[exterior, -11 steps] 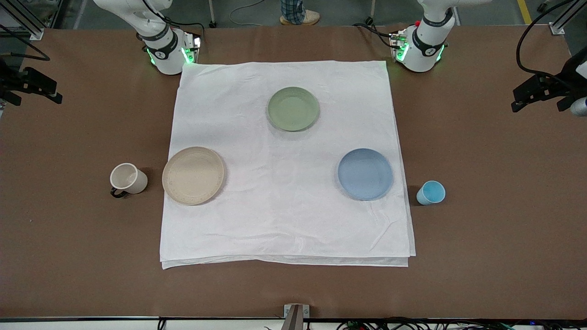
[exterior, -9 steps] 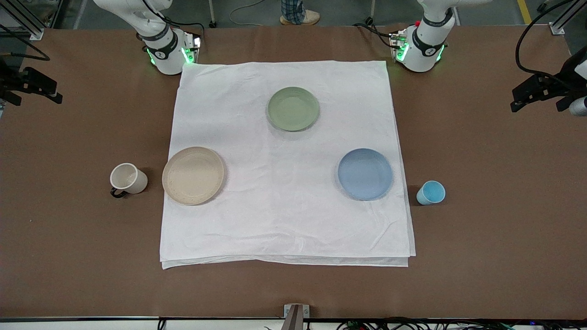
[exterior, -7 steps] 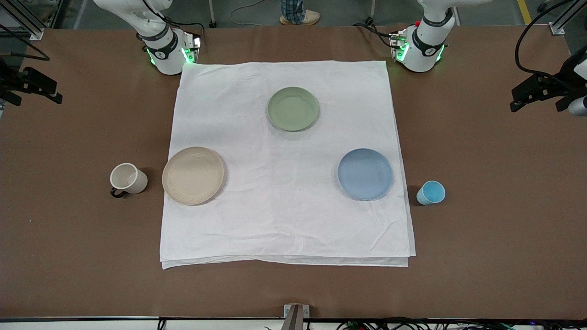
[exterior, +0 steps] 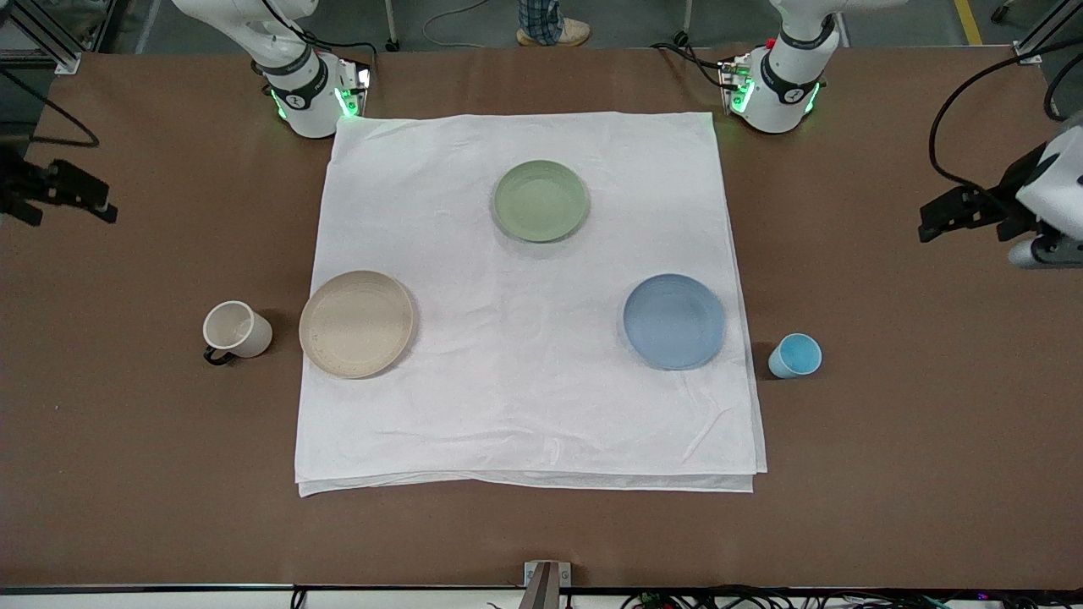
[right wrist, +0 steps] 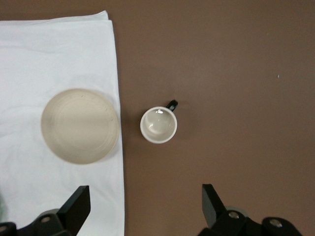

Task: Place blue cup in blue plate and white mug in gray plate
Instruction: 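Reach the left gripper to the blue cup while the right gripper reaches the mug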

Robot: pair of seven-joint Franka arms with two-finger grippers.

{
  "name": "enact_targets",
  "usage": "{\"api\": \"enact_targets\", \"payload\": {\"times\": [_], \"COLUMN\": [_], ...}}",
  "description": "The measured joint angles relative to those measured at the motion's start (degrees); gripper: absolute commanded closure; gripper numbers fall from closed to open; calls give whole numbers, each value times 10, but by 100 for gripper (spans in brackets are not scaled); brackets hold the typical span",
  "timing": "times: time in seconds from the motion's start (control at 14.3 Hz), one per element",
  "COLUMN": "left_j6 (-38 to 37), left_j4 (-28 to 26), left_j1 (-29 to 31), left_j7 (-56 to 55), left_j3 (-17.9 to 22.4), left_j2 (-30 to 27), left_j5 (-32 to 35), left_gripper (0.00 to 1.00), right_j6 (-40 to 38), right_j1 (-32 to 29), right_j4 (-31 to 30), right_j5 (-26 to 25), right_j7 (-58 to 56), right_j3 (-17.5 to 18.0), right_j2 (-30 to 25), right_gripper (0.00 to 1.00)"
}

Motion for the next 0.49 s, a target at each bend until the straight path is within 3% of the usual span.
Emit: {"api": "enact_targets", "payload": {"times": [0.21,0.35,0.49], "left_j6": [142,247,322], "left_j4": [-109,-185,-232], "left_j1": [0,0,1], "left_j7": [-1,-2,-2], "left_j3": [0,0,1], "left_j2": [17,24,42], "left_j5": [0,0,0], "left_gripper": [0,1,15], "right_j6": [103,145,174], "right_j1": [-23,-37,-47], "right_j4": [4,4,2], "right_j5": [-9,-1,39], "right_j7": [19,112,169], "right_j3": [-6,-7,-7], "right_j2": [108,166,223], "right_gripper": [0,0,0]}}
